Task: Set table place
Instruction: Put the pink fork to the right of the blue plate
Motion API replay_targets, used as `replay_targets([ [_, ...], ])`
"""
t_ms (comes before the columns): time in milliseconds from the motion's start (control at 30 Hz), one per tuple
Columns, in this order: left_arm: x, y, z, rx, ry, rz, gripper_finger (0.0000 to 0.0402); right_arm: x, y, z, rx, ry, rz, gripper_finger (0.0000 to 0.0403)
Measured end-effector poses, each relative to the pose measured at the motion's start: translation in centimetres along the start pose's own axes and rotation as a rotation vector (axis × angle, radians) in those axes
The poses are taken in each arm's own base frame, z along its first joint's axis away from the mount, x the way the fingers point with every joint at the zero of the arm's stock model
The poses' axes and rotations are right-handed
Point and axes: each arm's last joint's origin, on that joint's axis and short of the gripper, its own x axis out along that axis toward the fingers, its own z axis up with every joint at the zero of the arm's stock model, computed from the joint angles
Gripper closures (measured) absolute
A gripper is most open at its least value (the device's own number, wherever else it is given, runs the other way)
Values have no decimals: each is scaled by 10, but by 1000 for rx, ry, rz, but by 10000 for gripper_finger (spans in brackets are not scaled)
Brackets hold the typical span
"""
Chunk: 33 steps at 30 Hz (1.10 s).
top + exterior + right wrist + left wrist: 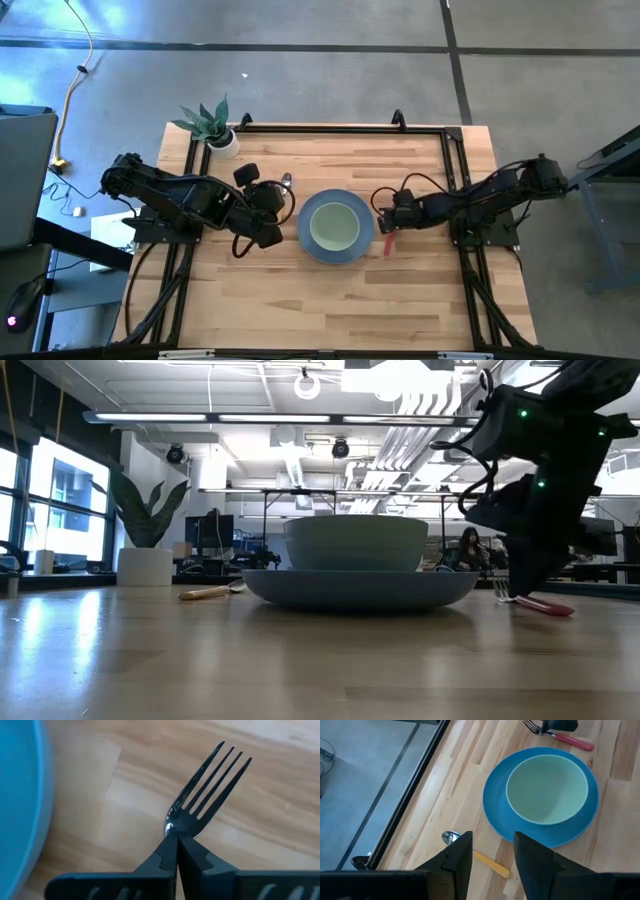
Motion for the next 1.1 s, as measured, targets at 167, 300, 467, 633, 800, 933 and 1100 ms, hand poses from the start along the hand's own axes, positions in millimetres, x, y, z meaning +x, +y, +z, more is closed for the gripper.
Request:
replay_targets([
  [167,0,0,0,0,0,0,273,-2,2,-8,-46,14,15,403],
  [300,0,0,0,-1,-1,-2,273,-3,3,-10,-85,19,22,403],
  [467,0,0,0,-4,0,-3,273,-5,7,-10,-146,29,48,403],
  [633,0,0,0,-7,-1,-4,273,-18,16,-3,-204,24,0,403],
  [800,0,0,0,-10,-1,-4,273,-22,13,0,-217,18,-64,403],
  [933,0,0,0,-10,-1,-4,273,-19,13,-1,-202,10,-58,403],
  [1100,0,0,0,-10,-1,-4,273,-13,8,0,-190,1,-55,403],
])
